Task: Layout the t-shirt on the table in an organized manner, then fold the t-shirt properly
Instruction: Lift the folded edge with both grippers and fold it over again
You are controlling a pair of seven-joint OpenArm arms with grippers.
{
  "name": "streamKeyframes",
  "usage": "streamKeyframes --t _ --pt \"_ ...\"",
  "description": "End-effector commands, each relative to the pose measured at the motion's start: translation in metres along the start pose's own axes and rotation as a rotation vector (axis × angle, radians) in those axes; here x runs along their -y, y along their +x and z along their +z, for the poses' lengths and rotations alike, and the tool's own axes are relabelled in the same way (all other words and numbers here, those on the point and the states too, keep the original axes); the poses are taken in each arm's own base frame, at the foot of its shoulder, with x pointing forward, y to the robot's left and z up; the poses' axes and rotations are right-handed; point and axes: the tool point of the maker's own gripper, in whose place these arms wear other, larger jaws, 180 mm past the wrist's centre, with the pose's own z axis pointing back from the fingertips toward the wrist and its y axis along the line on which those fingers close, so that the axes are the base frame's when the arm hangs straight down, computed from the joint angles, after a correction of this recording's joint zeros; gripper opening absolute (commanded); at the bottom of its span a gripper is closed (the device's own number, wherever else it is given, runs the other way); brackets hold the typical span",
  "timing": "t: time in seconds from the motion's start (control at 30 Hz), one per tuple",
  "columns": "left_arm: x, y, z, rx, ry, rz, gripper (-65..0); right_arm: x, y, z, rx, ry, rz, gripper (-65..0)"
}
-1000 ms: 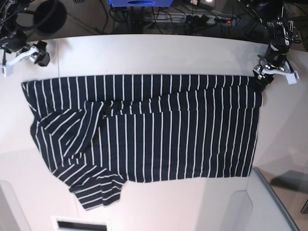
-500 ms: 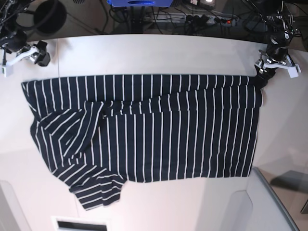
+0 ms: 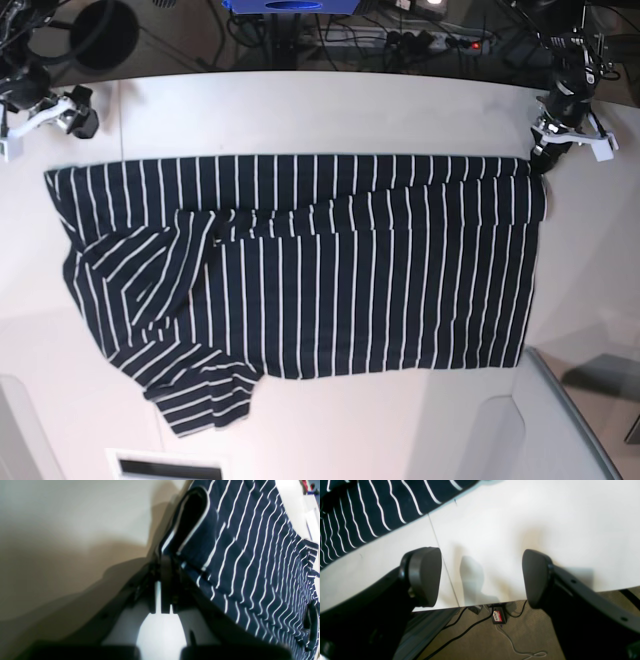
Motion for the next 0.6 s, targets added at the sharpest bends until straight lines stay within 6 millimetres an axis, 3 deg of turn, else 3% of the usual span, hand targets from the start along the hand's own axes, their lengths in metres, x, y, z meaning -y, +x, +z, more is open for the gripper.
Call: streamKeyframes --t 0.0,0.33,0.57 --pt "-0.007 -0.005 0.002 -0.050 0.026 -0.030 -65.0 0.001 0.013 0.004 0.038 0.003 0.018 -18.2" --pt "-0.009 -0.006 0.005 -0.053 0.031 -0.027 -65.0 0.005 0.022 0.006 0.103 0.023 -0.068 -17.6" --pt "-0.013 -0.010 0.008 -0.064 0.039 -0.027 -65.0 0.002 0.022 -0.029 0.066 0.106 -0.199 -17.6"
